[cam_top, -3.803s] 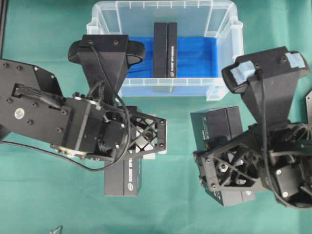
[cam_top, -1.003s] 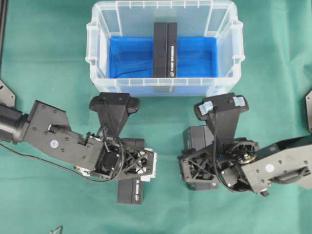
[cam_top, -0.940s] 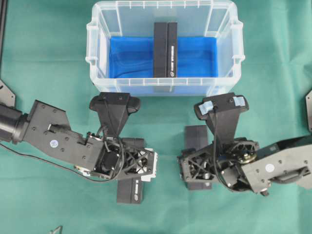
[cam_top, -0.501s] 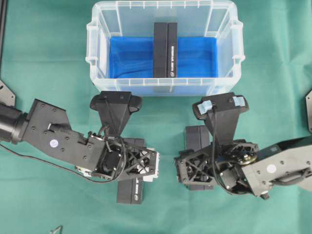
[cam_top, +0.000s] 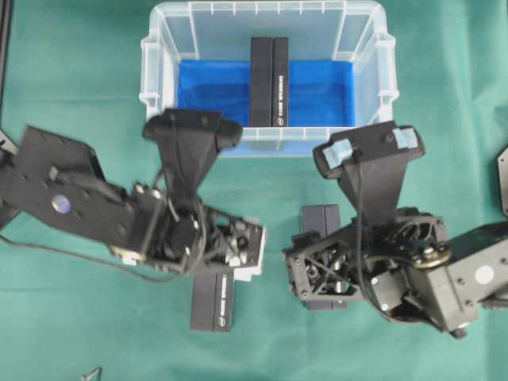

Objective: Take the box out of the case with both arms.
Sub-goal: 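Lower both boxes upright onto the green cloth in front of case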

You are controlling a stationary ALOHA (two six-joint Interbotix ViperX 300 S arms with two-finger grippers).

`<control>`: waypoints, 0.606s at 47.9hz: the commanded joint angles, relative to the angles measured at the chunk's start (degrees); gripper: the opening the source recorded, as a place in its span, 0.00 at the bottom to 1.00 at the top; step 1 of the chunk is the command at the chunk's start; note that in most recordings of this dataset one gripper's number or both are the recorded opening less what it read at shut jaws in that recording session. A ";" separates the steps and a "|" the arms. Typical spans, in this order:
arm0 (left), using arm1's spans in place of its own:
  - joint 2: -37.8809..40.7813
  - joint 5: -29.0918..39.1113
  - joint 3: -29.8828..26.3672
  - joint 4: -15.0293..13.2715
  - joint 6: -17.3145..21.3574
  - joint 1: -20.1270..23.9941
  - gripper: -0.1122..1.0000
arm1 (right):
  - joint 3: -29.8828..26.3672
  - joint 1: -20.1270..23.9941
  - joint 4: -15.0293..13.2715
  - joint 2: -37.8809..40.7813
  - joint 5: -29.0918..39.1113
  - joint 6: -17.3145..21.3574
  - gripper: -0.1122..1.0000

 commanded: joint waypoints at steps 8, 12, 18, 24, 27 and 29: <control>-2.29 9.23 -8.61 1.32 1.67 0.70 0.91 | -7.12 -1.05 -0.97 -2.55 5.80 -4.75 0.93; -1.85 10.02 -9.49 1.32 2.20 0.70 0.91 | -8.88 -1.05 -1.67 -2.55 7.91 -5.80 0.93; -1.67 10.11 -10.02 1.32 2.29 0.79 0.91 | -9.76 -1.05 -1.93 -2.55 9.49 -6.68 0.93; -1.76 10.11 -9.84 1.32 2.29 1.05 0.91 | -9.76 -1.05 -1.93 -2.55 9.67 -6.86 0.93; -1.76 10.11 -9.84 1.49 2.29 1.05 0.91 | -9.76 -1.05 -1.93 -2.55 9.76 -6.86 0.93; -1.76 10.11 -9.84 1.49 2.29 1.05 0.91 | -9.76 -1.05 -1.93 -2.55 9.76 -6.86 0.93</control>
